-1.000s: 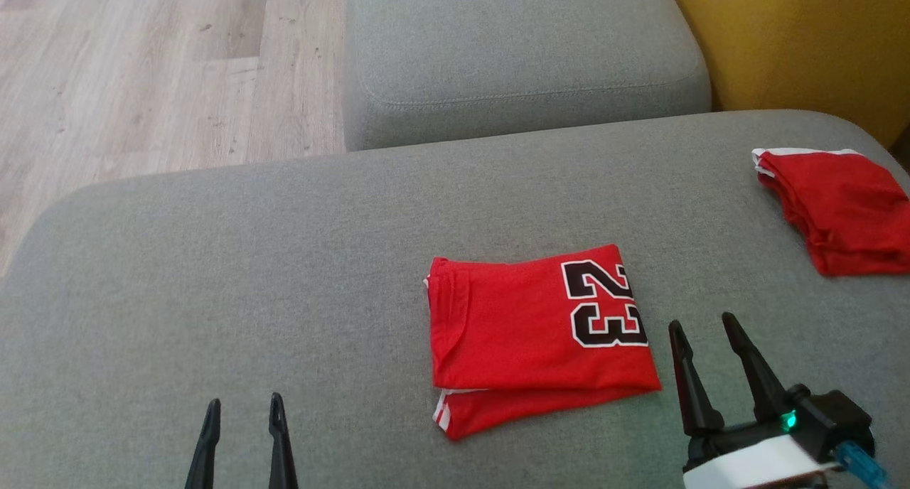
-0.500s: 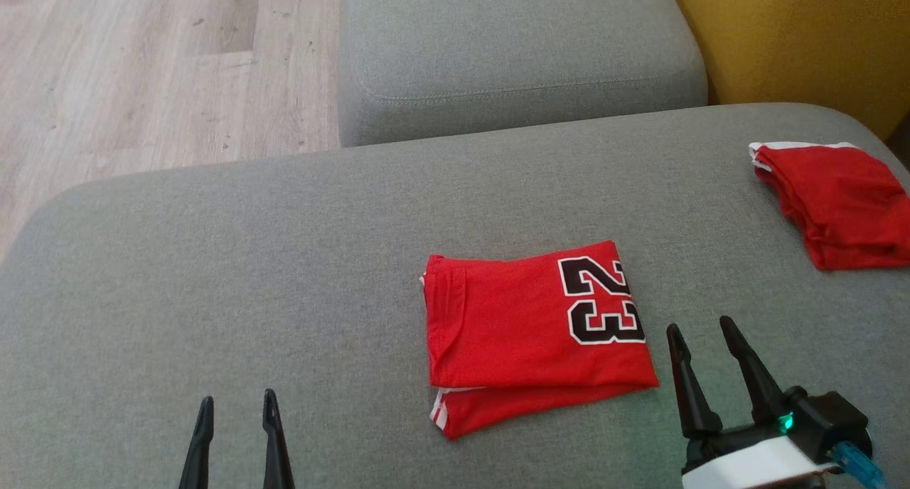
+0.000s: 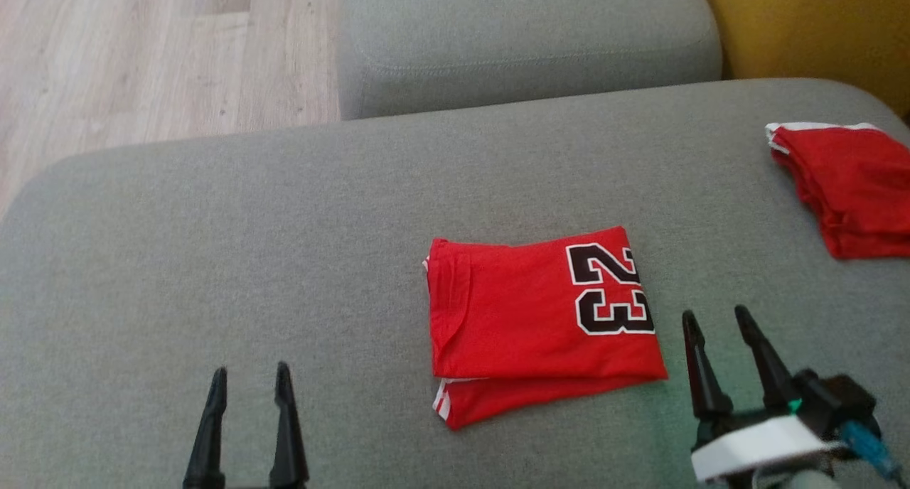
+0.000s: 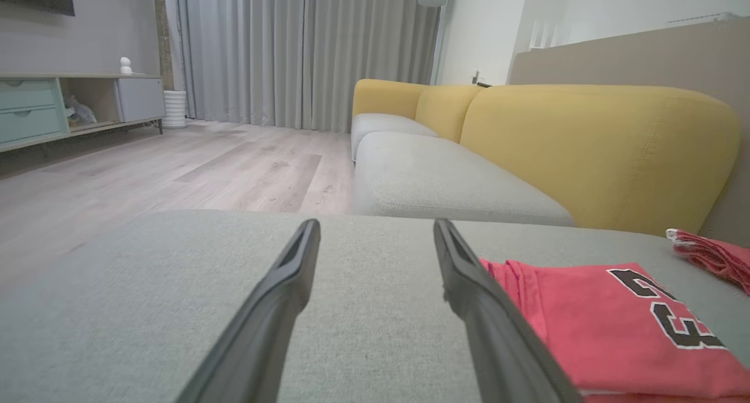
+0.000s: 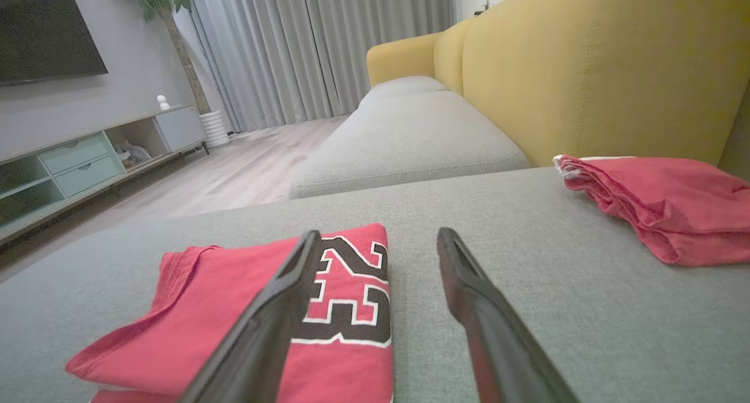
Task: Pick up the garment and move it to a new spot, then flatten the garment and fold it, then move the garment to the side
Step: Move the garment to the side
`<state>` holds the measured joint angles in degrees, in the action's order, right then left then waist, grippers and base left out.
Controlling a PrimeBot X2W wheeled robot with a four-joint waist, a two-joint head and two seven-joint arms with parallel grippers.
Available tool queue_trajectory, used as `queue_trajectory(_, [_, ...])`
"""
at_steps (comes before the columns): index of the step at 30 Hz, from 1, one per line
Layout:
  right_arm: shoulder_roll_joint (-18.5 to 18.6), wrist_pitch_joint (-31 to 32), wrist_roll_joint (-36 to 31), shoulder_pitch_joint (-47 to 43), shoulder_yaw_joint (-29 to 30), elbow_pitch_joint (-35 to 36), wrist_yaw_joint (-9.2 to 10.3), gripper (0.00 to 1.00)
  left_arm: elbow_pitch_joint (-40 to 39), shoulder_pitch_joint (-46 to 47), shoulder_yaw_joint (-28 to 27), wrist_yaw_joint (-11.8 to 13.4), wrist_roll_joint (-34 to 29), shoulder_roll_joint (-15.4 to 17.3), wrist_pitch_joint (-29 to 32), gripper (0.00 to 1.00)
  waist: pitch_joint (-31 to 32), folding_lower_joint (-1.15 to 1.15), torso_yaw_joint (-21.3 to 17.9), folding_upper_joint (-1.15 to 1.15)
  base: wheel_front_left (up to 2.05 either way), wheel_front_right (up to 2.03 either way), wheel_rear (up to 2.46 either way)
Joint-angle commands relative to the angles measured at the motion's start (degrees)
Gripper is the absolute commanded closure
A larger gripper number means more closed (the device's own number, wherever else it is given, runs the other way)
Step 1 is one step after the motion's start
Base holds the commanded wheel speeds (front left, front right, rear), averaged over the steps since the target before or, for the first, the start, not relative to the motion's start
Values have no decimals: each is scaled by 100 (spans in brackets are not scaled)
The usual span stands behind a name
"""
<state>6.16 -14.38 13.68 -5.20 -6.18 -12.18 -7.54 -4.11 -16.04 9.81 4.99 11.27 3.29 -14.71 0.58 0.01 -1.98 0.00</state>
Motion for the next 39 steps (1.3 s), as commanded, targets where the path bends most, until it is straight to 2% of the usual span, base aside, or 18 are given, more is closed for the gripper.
queue_trajectory(1, [122,-62,49,425,-104,65,5,0,-234,311,-102,12,-67,-41,-29,0,-61,-1,40,0,0,0,0])
queue_trajectory(8, [358,-15,123,976,-153,-816,5,0,-404,563,2,89,-186,-41,-29,0,-373,-1,198,0,0,0,0])
queue_trajectory(12, [378,519,219,1338,-155,-1589,5,0,-410,701,81,130,-251,-41,-29,0,-511,-1,311,0,0,0,0])
queue_trajectory(20, [327,1145,694,1798,-592,-2464,5,0,-332,832,187,192,-237,-41,-29,0,-641,-1,431,0,0,0,0])
queue_trajectory(21, [332,1210,770,1841,-683,-2544,5,9,-324,846,203,198,-233,-41,-29,0,-649,-1,440,0,0,0,0])
queue_trajectory(22, [344,1266,853,1879,-784,-2608,5,56,-315,863,216,202,-228,-41,-29,0,-656,-1,449,0,0,0,0])
queue_trajectory(23, [357,1286,957,1916,-896,-2635,5,93,-306,881,224,204,-224,-41,-29,0,-660,-1,452,0,0,0,0])
queue_trajectory(24, [376,1272,1074,1953,-990,-2636,5,100,-301,896,227,208,-222,-41,-29,0,-664,-1,447,0,0,0,0])
queue_trajectory(31, [916,878,1417,2397,-1234,-2500,5,100,-424,999,205,252,-260,-41,-29,0,-897,-1,261,0,0,0,0])
queue_trajectory(39, [2022,931,1332,3335,-880,-2201,5,100,-879,1476,209,138,-502,-41,-29,0,-1669,-1,-118,0,0,0,0])
